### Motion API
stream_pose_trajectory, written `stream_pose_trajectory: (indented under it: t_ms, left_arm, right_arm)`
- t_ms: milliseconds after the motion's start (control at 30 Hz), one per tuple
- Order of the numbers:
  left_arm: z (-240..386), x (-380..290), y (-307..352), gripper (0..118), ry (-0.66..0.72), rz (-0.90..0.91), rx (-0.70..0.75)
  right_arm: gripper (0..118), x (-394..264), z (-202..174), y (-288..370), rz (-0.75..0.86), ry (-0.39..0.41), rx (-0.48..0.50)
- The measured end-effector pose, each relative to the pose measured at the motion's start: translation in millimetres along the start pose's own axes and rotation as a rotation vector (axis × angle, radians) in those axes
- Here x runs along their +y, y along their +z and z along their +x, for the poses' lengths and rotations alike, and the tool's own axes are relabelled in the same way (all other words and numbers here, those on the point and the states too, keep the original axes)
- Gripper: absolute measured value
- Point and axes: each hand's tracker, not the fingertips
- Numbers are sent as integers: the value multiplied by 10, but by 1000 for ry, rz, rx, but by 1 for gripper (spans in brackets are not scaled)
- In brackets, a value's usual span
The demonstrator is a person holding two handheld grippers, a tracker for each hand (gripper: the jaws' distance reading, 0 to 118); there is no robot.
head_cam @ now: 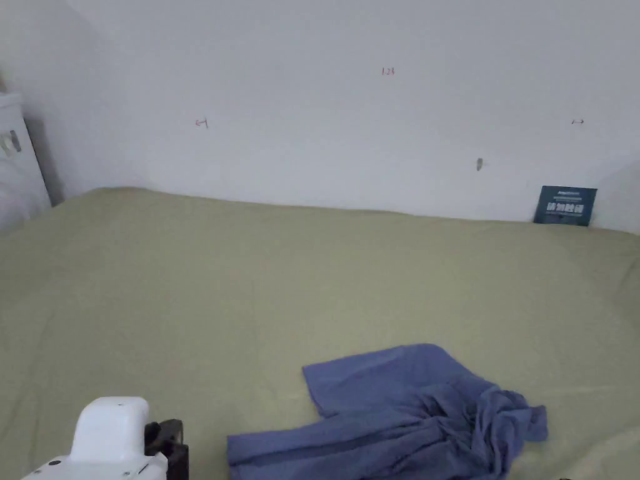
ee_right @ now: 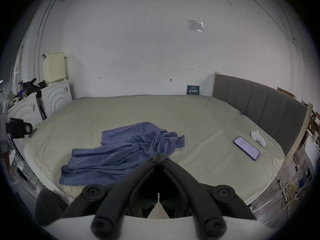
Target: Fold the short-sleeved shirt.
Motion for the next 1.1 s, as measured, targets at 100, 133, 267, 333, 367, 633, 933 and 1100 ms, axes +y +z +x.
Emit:
stream_pose_trajectory:
  t_ms: [100, 133, 267, 333, 367, 633, 933, 1100]
  left_arm:
    - [-111, 12, -559, 0, -10, -171, -73]
    - [-81, -6, -775, 0, -4, -230, -87]
    - [-101, -58, -1656, 5, -44, -363, -86]
    - [-89, -77, -1978, 66, -55, -401, -98]
    - [-67, -91, -2121, 99, -64, -449, -89]
    - [212, -183, -2352, 101, -167, -460, -34]
    - [240, -104, -2116, 6, -181, -404, -100]
    - [255, -102, -2118, 6, -151, -419, -116]
  right_arm:
    - [0, -32, -40, -84, -26, -12, 16]
    - [0, -50, -51, -121, -34, -13, 16]
    - [0, -104, -57, -285, -88, -8, 12]
    - [0, -132, -35, -366, -111, -1, 3]
    - [0, -145, -20, -407, -122, 4, 0]
    - [0, -228, 166, -685, -203, -22, -25]
    - [0, -135, 559, -1243, -272, 49, -119]
    - [0, 145, 956, -2151, -368, -1, -119]
